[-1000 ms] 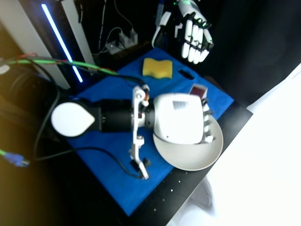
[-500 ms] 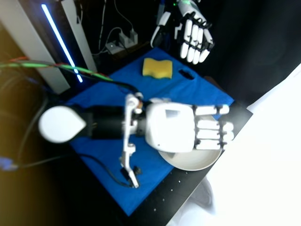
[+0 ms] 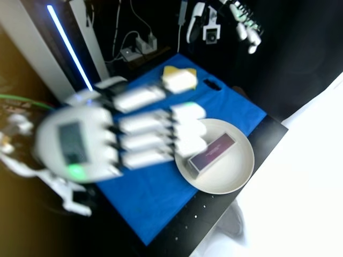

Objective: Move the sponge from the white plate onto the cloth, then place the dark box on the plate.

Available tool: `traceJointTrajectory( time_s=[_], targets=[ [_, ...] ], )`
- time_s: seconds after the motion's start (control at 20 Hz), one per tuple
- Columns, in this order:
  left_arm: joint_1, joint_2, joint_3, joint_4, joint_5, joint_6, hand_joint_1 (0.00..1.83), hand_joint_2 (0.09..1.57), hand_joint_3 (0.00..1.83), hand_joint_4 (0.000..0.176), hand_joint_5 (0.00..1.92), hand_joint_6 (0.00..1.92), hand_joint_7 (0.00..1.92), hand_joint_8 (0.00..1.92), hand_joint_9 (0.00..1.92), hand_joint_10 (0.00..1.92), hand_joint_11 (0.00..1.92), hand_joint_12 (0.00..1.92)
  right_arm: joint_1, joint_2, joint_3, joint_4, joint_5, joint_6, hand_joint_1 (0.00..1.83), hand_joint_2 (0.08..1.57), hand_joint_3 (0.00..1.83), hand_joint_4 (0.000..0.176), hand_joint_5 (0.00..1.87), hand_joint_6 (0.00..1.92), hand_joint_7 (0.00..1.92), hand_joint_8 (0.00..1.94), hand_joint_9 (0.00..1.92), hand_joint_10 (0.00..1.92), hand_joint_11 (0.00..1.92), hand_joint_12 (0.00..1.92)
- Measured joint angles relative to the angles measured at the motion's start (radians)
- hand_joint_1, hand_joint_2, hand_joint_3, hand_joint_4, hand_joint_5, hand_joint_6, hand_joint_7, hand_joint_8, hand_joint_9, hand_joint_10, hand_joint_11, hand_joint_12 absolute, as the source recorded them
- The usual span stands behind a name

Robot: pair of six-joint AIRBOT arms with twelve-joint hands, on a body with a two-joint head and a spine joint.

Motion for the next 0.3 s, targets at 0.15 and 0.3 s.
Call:
traceJointTrajectory(
  time_s=[0.15, 0.3],
  targets=[
    [0.014, 0.005, -0.018, 0.001, -0.062, 0.001, 0.48, 0.93, 0.00, 0.049, 0.00, 0.00, 0.00, 0.00, 0.00, 0.00, 0.00, 0.13, -0.152, 0.045, -0.076, 0.140, 0.102, -0.040, 0.58, 0.77, 0.00, 0.176, 0.00, 0.00, 0.00, 0.00, 0.00, 0.00, 0.00, 0.00],
    [0.035, 0.006, -0.032, 0.015, -0.084, -0.001, 0.51, 0.89, 0.00, 0.143, 0.00, 0.00, 0.00, 0.00, 0.00, 0.00, 0.00, 0.26, -0.189, 0.043, -0.082, 0.195, 0.135, -0.042, 0.57, 0.78, 0.00, 0.176, 0.00, 0.00, 0.00, 0.00, 0.00, 0.00, 0.00, 0.00]
  ],
)
